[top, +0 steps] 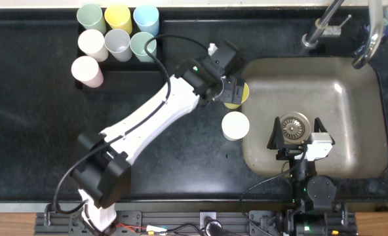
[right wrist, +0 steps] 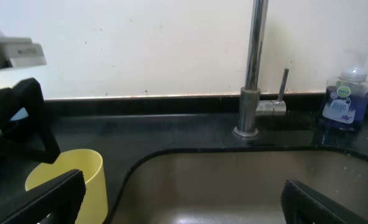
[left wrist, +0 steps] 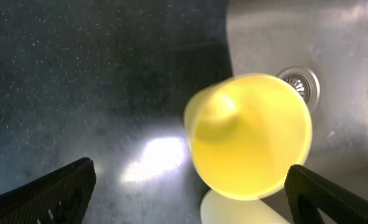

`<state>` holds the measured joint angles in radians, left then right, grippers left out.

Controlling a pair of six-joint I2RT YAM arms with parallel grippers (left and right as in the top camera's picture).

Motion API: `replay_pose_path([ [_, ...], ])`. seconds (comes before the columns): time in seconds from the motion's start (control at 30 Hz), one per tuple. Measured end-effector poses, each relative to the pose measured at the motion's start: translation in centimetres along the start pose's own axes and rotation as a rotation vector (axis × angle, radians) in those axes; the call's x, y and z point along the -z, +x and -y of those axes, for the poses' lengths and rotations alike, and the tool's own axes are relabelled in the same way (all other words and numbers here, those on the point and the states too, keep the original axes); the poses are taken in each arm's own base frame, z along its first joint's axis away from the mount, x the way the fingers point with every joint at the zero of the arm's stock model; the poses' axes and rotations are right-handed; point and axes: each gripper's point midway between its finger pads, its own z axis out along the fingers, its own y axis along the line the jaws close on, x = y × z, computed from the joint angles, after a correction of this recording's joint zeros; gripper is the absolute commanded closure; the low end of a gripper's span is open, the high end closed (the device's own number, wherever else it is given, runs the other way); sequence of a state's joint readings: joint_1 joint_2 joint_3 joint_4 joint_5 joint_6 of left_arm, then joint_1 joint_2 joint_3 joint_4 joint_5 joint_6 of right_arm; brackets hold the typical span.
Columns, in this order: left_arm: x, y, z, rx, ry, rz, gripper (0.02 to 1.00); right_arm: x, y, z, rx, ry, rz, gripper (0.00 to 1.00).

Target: Store Cups

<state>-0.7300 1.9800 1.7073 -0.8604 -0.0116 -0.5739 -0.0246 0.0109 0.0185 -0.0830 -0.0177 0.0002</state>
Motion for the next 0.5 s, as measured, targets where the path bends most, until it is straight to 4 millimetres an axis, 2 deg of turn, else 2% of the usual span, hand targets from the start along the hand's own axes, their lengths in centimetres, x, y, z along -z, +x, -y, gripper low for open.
replay_pose_path([
  [0.13,-1.3,0.1,-0.5,0.028,0.004,-0.026,0.018,0.0,0.0,0.0,0.000,0.000,-0.001,0.003],
  [0.4,-2.4,0.4,-0.3,0.055,0.012,-0.049,0.027,0.0,0.0,0.0,0.000,0.000,-0.001,0.003],
  [0.43,-2.6,0.6,-0.4,0.060,0.011,-0.055,0.126,0.0,0.0,0.0,0.000,0.000,-0.001,0.005],
  [0.47,-2.9,0.7,-0.4,0.072,0.008,-0.060,0.375,0.0,0.0,0.0,0.000,0.000,-0.001,0.003],
  [0.5,-3.2,0.8,-0.5,0.081,0.006,-0.069,0.772,0.0,0.0,0.0,0.000,0.000,0.000,0.005],
])
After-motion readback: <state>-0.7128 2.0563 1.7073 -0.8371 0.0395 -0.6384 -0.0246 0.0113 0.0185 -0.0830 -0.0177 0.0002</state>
